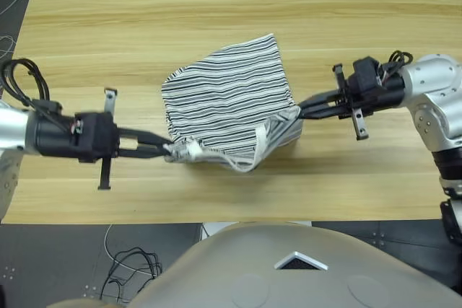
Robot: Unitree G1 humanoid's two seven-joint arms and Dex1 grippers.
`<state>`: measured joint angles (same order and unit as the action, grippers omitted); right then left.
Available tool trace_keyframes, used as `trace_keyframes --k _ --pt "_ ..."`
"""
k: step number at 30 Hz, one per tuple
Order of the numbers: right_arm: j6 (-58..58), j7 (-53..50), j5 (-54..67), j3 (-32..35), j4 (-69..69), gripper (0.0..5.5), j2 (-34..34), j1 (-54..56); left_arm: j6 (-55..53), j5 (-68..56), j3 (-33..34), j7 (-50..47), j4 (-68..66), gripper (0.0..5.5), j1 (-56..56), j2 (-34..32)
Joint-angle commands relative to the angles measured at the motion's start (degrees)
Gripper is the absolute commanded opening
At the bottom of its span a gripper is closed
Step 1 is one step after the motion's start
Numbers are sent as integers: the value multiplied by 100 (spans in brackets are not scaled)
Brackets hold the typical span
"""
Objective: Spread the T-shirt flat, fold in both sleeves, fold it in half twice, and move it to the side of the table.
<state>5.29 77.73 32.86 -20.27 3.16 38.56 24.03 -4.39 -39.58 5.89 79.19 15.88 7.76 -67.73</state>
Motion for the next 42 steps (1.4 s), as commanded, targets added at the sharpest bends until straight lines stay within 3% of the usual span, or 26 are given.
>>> trace_keyframes --k 1,8,14,18,25,33,38,42 --pt "-299 -255 -584 160 879 10 -547 562 -180 391 -414 108 -965 10 -1040 487" --pt "-1197 -846 -1779 229 3413 10 -1495 1692 17 1448 -1012 251 -3483 10 -2809 1432" --pt "-2086 -1565 -2661 347 5757 10 -2106 2616 594 2192 -1150 239 -5378 10 -3621 2121" --pt "-2264 -1967 -3052 462 6605 10 -2369 2922 834 2539 -1151 116 -6386 10 -4055 2511" --pt "-2200 -2446 -3433 719 7133 10 -2729 3130 1191 3196 -1109 -495 -7873 10 -4645 2925" --pt "-2361 -3339 -3942 797 7232 129 -2858 3198 1464 3646 -943 -1295 -8598 145 -4939 2851" --pt "-2486 -3661 -4297 737 7256 129 -2867 3185 1697 3762 -754 -1866 -8741 145 -5219 2791" --pt "-2626 -3390 -4249 861 7205 129 -2970 3120 1983 3814 -716 -1678 -8622 145 -5241 2724"
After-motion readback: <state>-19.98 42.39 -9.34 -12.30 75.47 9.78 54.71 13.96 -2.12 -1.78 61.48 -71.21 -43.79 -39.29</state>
